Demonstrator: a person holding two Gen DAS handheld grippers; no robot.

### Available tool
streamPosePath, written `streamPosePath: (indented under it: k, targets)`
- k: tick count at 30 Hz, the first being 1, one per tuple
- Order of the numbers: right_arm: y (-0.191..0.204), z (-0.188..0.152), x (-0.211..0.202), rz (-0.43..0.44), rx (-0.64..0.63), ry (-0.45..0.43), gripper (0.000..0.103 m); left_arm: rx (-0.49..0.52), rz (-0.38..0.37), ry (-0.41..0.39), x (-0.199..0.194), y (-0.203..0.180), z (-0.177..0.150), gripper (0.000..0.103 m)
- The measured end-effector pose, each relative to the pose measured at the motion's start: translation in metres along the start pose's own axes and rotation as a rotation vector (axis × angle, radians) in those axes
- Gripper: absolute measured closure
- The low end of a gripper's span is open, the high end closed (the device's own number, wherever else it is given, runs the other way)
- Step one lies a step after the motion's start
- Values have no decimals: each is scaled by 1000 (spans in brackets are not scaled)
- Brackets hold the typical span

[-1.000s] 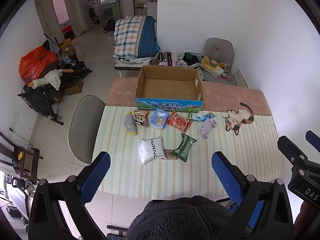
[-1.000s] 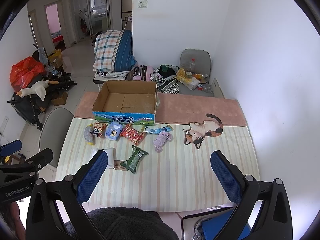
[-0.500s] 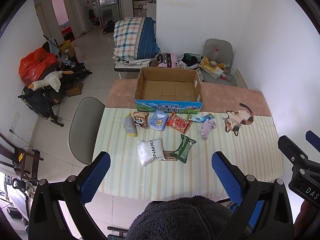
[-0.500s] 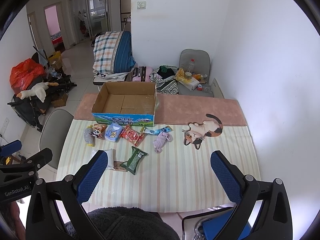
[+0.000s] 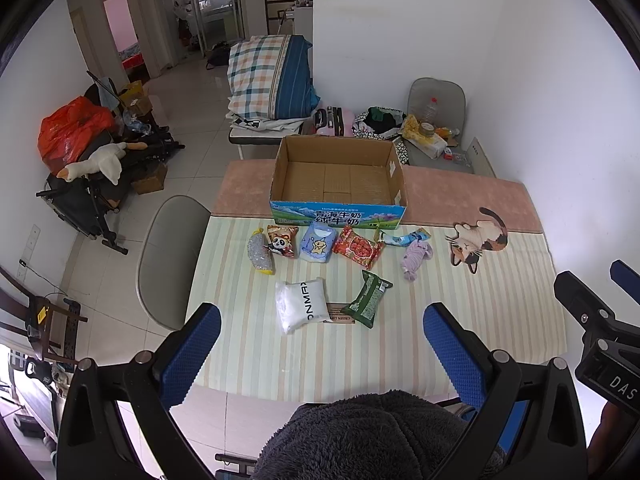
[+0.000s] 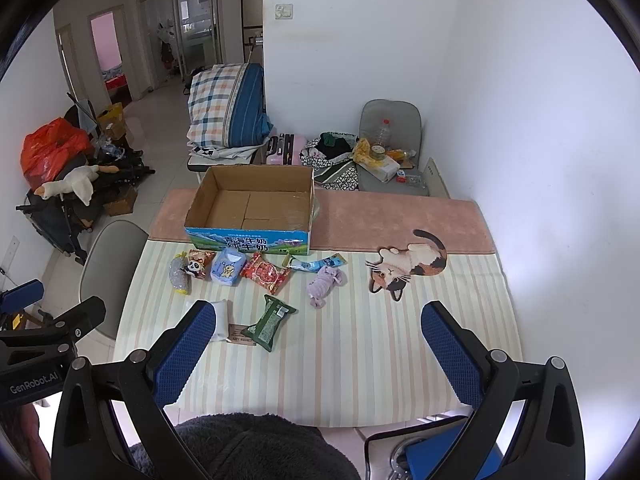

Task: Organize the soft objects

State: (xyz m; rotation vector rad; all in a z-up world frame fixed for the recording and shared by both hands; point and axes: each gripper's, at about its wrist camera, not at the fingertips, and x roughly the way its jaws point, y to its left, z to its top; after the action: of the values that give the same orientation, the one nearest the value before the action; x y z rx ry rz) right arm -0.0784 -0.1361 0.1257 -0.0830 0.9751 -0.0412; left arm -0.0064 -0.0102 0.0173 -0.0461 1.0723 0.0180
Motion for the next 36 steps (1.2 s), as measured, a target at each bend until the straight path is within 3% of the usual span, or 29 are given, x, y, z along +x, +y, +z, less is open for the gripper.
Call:
streamPosePath:
  k: [12, 19, 25, 31, 36]
  targets:
    - [5, 3, 5, 11, 2, 6, 0, -6, -4, 5, 3, 2, 17, 0]
    - [0, 11, 64, 34, 55, 85, 0, -94, 22, 37, 66, 39, 50, 0]
    - [3, 15, 176, 38, 45, 240, 0, -183, 44, 211, 175, 78, 62, 0]
    - [15, -1, 300, 75, 3, 423, 0, -252, 1, 461, 292, 90, 28, 0]
    - [35, -9, 384, 104, -104, 519, 0, -215, -17, 631, 378, 74, -2, 0]
